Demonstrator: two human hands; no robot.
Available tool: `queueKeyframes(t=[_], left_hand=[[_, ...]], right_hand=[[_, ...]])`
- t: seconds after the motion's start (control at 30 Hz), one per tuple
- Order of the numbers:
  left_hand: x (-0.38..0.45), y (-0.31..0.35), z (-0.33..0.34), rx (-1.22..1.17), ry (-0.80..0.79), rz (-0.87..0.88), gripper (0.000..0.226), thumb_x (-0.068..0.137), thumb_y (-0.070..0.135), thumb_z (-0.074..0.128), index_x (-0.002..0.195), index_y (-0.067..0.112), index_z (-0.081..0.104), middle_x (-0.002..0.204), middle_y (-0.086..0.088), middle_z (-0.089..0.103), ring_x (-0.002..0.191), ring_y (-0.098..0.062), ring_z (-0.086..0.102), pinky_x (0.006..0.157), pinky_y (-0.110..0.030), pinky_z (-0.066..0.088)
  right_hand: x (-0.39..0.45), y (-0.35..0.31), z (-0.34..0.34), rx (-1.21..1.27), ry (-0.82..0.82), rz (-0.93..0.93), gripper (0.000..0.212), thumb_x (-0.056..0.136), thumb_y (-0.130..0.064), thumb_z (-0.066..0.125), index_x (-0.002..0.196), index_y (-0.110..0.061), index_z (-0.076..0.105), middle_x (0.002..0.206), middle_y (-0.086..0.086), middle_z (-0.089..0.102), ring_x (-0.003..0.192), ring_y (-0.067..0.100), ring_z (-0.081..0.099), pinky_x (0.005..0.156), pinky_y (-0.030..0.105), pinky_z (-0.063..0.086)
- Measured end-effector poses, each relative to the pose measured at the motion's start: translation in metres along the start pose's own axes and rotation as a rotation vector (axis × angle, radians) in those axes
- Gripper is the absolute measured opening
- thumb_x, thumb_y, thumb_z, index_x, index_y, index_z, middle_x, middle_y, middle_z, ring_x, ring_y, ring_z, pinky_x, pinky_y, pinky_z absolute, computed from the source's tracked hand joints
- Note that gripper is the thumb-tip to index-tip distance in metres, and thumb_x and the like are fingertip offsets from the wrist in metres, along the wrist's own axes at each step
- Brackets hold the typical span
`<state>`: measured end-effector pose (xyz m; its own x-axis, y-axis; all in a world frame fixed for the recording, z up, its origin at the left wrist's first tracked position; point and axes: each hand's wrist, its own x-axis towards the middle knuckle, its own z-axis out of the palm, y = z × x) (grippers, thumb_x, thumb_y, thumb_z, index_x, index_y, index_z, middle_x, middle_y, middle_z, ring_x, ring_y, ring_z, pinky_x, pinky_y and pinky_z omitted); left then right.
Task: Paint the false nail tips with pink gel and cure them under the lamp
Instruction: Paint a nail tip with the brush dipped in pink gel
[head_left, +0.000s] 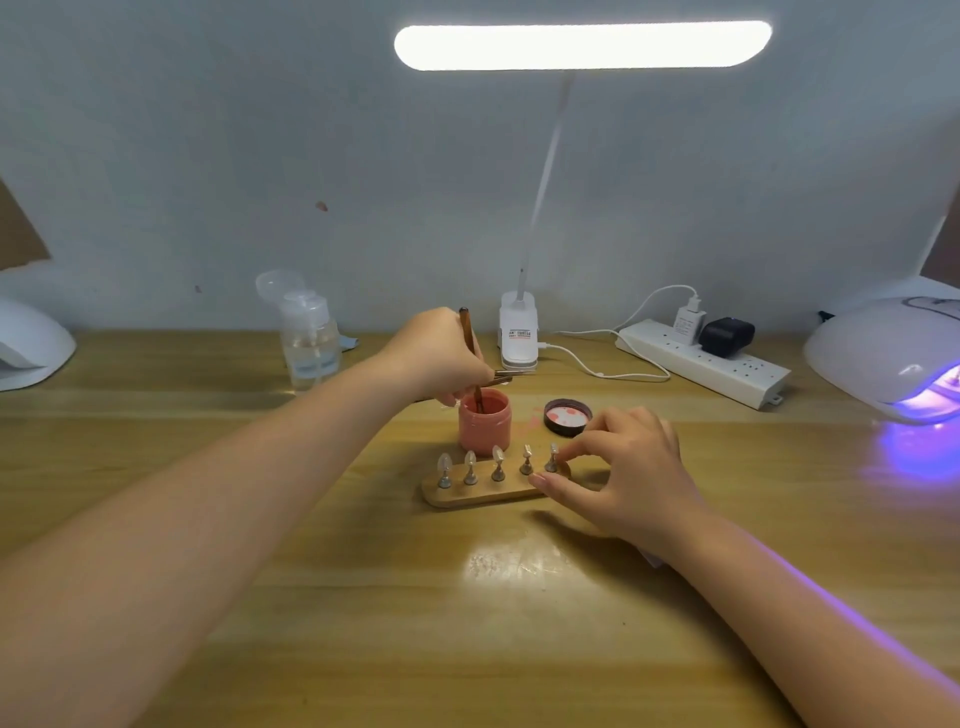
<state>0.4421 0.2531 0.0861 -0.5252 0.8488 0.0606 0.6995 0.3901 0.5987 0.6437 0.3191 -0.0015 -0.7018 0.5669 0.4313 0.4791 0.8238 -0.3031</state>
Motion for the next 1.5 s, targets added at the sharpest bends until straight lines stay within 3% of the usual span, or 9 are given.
queueKeyframes(t=[0.13, 0.23, 0.43, 0.63, 0.83, 1.0, 1.13, 1.27, 1.5], left_hand=[[-0.003, -0.004, -0.002, -0.088, 0.105, 0.013, 0.011, 0.082, 0.012, 0.063, 0.077, 0.005, 0.069, 0.072, -0.013, 0.069, 0.066, -0.022, 0.068, 0.062, -0.035, 0.061], [-0.007, -0.007, -0.005, -0.193, 0.185, 0.009, 0.012, 0.083, 0.012, 0.063, 0.073, 0.007, 0.066, 0.068, -0.01, 0.068, 0.06, -0.019, 0.064, 0.049, -0.025, 0.054], [-0.019, -0.025, -0.013, -0.478, 0.375, -0.119, 0.015, 0.086, 0.014, 0.059, 0.072, 0.009, 0.061, 0.06, -0.002, 0.059, 0.05, -0.013, 0.053, 0.043, -0.023, 0.043], [-0.027, -0.042, -0.01, -0.672, 0.366, -0.257, 0.017, 0.088, 0.009, 0.058, 0.071, 0.008, 0.059, 0.06, -0.004, 0.059, 0.048, -0.012, 0.052, 0.042, -0.023, 0.044], [-0.031, -0.055, -0.008, -0.854, 0.343, -0.228, 0.016, 0.091, 0.01, 0.059, 0.076, 0.007, 0.062, 0.046, 0.003, 0.059, 0.038, -0.006, 0.054, 0.04, -0.019, 0.045], [-0.036, -0.071, -0.005, -0.884, 0.4, -0.231, 0.016, 0.092, 0.008, 0.057, 0.077, 0.005, 0.06, 0.059, -0.007, 0.061, 0.04, -0.009, 0.055, 0.039, -0.02, 0.047], [-0.055, -0.068, -0.002, -0.994, 0.419, -0.079, 0.011, 0.094, 0.011, 0.058, 0.087, 0.007, 0.065, 0.06, -0.004, 0.067, 0.051, -0.012, 0.063, 0.047, -0.023, 0.052], [-0.088, -0.053, 0.018, -0.941, 0.351, 0.192, 0.016, 0.097, 0.012, 0.055, 0.095, 0.01, 0.071, 0.078, -0.007, 0.073, 0.072, -0.02, 0.07, 0.062, -0.026, 0.058], [-0.122, -0.044, 0.042, -0.639, 0.334, 0.54, 0.019, 0.084, 0.03, 0.064, 0.099, 0.021, 0.071, 0.086, 0.006, 0.074, 0.077, -0.016, 0.071, 0.066, -0.03, 0.058]], right_hand=[[0.001, 0.0, 0.0, 0.035, 0.043, 0.009, 0.039, 0.073, -0.067, 0.06, 0.09, -0.036, 0.076, 0.087, -0.013, 0.055, 0.095, 0.01, 0.042, 0.085, 0.032, 0.03], [0.001, -0.001, 0.001, 0.036, 0.048, 0.02, 0.029, 0.078, -0.059, 0.065, 0.092, -0.037, 0.076, 0.085, -0.013, 0.057, 0.092, 0.01, 0.043, 0.083, 0.03, 0.029], [0.003, -0.006, 0.003, 0.026, 0.054, 0.073, 0.026, 0.081, -0.056, 0.064, 0.093, -0.036, 0.076, 0.079, -0.013, 0.058, 0.086, 0.012, 0.044, 0.072, 0.028, 0.036], [0.001, -0.01, 0.005, 0.013, 0.044, 0.09, 0.024, 0.086, -0.048, 0.062, 0.098, -0.032, 0.075, 0.08, -0.01, 0.059, 0.088, 0.013, 0.046, 0.07, 0.027, 0.038], [-0.003, -0.013, 0.006, -0.035, 0.097, -0.029, 0.017, 0.089, -0.035, 0.063, 0.094, -0.025, 0.076, 0.085, -0.007, 0.063, 0.087, 0.016, 0.05, 0.069, 0.029, 0.04], [-0.005, -0.015, 0.003, 0.066, 0.187, -0.057, 0.01, 0.088, -0.021, 0.066, 0.089, -0.014, 0.074, 0.084, -0.003, 0.07, 0.077, 0.02, 0.059, 0.067, 0.035, 0.047], [-0.004, -0.02, 0.001, 0.341, 0.257, 0.019, 0.005, 0.085, -0.015, 0.07, 0.086, -0.016, 0.074, 0.074, -0.008, 0.07, 0.062, 0.012, 0.058, 0.062, 0.031, 0.049], [-0.004, -0.027, 0.003, 0.591, 0.254, 0.14, 0.011, 0.082, -0.018, 0.073, 0.083, -0.029, 0.072, 0.072, -0.01, 0.069, 0.068, 0.014, 0.059, 0.065, 0.03, 0.051], [-0.008, -0.03, 0.005, 0.58, 0.228, 0.082, 0.016, 0.081, -0.016, 0.074, 0.097, -0.019, 0.075, 0.083, -0.009, 0.071, 0.079, 0.009, 0.065, 0.073, 0.025, 0.053]])
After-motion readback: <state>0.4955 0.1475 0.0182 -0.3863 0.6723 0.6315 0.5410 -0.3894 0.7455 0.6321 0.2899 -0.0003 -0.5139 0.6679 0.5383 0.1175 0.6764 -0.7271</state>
